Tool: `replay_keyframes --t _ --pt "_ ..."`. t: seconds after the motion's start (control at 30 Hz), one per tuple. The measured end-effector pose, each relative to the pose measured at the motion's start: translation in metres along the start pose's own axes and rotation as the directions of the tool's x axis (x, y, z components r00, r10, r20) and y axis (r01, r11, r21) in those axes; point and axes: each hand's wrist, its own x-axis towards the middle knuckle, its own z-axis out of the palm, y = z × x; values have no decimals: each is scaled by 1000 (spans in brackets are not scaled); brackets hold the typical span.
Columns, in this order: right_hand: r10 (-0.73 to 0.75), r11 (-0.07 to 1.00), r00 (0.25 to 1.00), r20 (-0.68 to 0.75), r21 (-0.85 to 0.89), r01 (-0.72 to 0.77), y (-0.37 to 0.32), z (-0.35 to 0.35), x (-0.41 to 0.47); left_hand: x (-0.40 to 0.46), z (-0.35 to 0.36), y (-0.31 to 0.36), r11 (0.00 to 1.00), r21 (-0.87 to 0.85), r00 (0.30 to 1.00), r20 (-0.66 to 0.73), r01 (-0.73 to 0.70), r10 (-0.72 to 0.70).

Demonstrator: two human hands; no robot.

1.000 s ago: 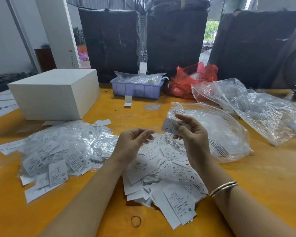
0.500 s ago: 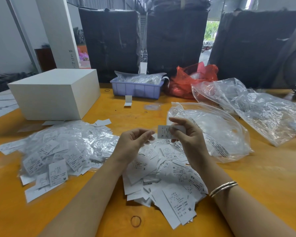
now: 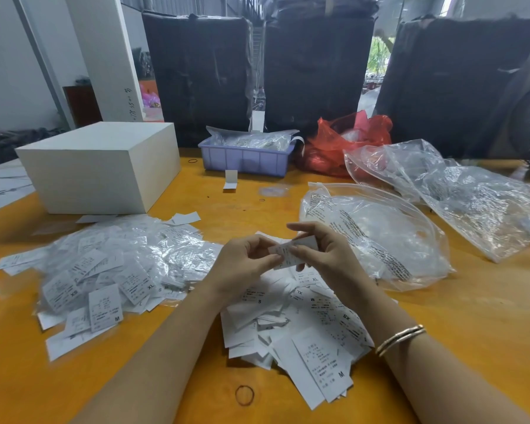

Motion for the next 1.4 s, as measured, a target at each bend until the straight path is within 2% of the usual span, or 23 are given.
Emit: replay_keyframes --t 0.07,0.2,0.33,0.4,0.6,0.83,0.93,1.07,1.23,1.4 --pt "20 999 999 -28 35 -19 2 2 0 -1 0 0 997 65 999 -18 -39 41" --pt "134 966 989 -58 231 -117 3 3 2 -1 -3 3 993 49 986 -122 -112 117" --pt "125 919 949 -291 394 -1 -3 -6 5 -2 -2 10 986 -97 976 -184 -135 116" --pt "89 902 933 -348 426 73 -6 -9 5 -1 -3 10 982 -134 970 -225 -129 97" --pt "-67 948 949 -309 278 158 -9 -6 3 -1 -5 7 988 -93 960 -262 -125 97" --pt "-217 959 913 -345 99 266 -12 2 1 -2 -3 6 952 161 922 -252 -259 294" --pt "-263 958 904 -336 19 285 -12 5 0 -1 -3 4 937 214 913 -245 -276 325" --pt "-294 955 895 -335 -60 291 -10 6 0 -1 -4 3 936 223 912 -251 -273 325" --pt "-279 955 872 -402 -20 296 -11 4 0 -1 -4 4 940 203 912 -255 -275 322" --pt "-276 959 890 -364 -49 278 -10 6 -1 -1 -5 5 942 200 912 -262 -269 316"
